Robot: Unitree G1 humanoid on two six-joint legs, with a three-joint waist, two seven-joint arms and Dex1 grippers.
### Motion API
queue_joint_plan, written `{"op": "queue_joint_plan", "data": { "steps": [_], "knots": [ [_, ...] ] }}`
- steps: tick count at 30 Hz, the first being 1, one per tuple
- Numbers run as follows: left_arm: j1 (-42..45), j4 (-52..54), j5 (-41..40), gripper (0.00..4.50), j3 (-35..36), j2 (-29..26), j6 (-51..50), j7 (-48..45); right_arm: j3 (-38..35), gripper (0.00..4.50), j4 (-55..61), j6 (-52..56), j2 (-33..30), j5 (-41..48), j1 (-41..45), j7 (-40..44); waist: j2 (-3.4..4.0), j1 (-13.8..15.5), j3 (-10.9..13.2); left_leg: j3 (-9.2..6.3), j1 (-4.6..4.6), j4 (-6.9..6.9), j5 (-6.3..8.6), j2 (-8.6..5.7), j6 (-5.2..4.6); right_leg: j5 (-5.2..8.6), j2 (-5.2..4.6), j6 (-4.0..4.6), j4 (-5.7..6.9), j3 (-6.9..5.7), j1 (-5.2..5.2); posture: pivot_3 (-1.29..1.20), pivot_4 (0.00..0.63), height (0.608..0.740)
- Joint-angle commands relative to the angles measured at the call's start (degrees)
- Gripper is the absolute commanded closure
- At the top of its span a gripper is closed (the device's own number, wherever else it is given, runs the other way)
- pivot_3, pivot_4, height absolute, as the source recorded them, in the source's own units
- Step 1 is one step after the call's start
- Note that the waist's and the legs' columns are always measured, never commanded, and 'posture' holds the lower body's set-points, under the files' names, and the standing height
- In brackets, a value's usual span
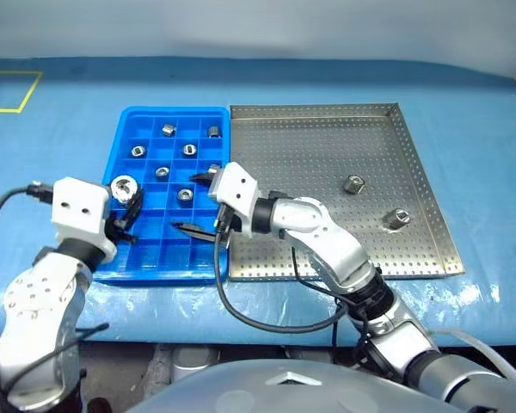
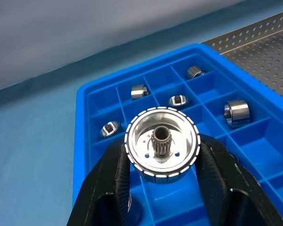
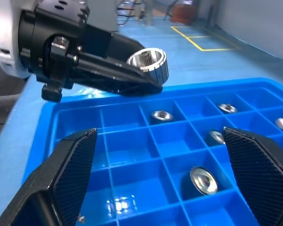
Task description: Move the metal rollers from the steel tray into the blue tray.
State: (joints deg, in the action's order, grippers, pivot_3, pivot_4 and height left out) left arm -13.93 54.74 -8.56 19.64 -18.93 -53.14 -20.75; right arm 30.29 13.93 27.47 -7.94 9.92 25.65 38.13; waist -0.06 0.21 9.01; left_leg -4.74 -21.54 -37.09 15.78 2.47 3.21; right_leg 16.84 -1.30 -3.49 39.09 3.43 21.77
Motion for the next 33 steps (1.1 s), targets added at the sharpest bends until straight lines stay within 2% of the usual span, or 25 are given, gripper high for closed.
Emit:
{"op": "queue_joint_plan", "data": {
  "steps": [1, 8, 19, 27, 28, 33],
  "knots": [
    [-3.64, 3.15, 0.43, 2.82, 0.41, 1.3, -0.21, 2.42, 0.94, 0.0, -0.94, -3.1, 1.33, 0.02, 0.9, 1.63, 0.0, 0.59, 0.0, -0.02, 0.01, 0.01, -0.01, 0.01, 0.01, -0.01, 0.01, 0.03, 0.0, -0.02, 0.0, 0.22, 0.15, 0.74],
    [-4.99, -4.74, 2.39, 2.82, -4.44, 3.14, 4.67, 6.03, 0.69, 0.0, -0.68, -3.2, 2.23, 0.12, -0.35, 1.91, 0.01, 1.78, -0.01, -0.22, 0.01, 0.05, -0.12, 0.01, 0.16, -0.09, 0.05, 0.18, 0.0, -0.21, -0.04, 0.2, 0.15, 0.74],
    [-1.07, -14.05, 2.27, 2.82, -8.77, 1.12, 9.24, 5.97, -1.75, 0.0, 3.79, -0.58, 0.26, -0.25, -4.15, -1.67, 0.0, 0.55, -0.01, -0.22, -0.02, 0.12, -0.14, 0.02, 0.18, -0.11, 0.06, 0.23, -0.06, -0.22, 0.0, 0.1, 0.15, 0.74],
    [4.19, -15.09, -1.25, 0.18, -9.48, -0.35, 8.71, 3.3, -5.51, 0.0, 10.48, 3.09, -3.06, 0.25, -9.16, -5.0, 0.01, -0.19, -0.01, -0.23, -0.05, 0.09, -0.14, 0.01, 0.18, -0.11, 0.03, 0.22, -0.08, -0.25, -0.03, 0.03, 0.15, 0.74],
    [5.53, -15.1, -1.94, 0.01, -9.68, -0.68, 8.75, 2.56, -6.25, 0.0, 11.61, 3.66, -3.73, 0.33, -9.9, -5.39, 0.0, -0.32, 0.0, -0.24, -0.04, 0.08, -0.14, -0.01, 0.18, -0.11, 0.01, 0.22, -0.09, -0.27, -0.05, 0.01, 0.15, 0.74],
    [16.94, -17.41, -10.81, 0.01, -12.93, -2.57, 12.11, -8.71, -12.85, 0.0, 19.2, 7.81, -8.3, 1.19, -15.45, -8.09, 0.0, -1.35, 0.0, -0.23, -0.05, 0.05, -0.15, -0.02, 0.17, -0.11, 0.02, 0.22, -0.09, -0.27, -0.07, -0.06, 0.15, 0.74]
  ]
}}
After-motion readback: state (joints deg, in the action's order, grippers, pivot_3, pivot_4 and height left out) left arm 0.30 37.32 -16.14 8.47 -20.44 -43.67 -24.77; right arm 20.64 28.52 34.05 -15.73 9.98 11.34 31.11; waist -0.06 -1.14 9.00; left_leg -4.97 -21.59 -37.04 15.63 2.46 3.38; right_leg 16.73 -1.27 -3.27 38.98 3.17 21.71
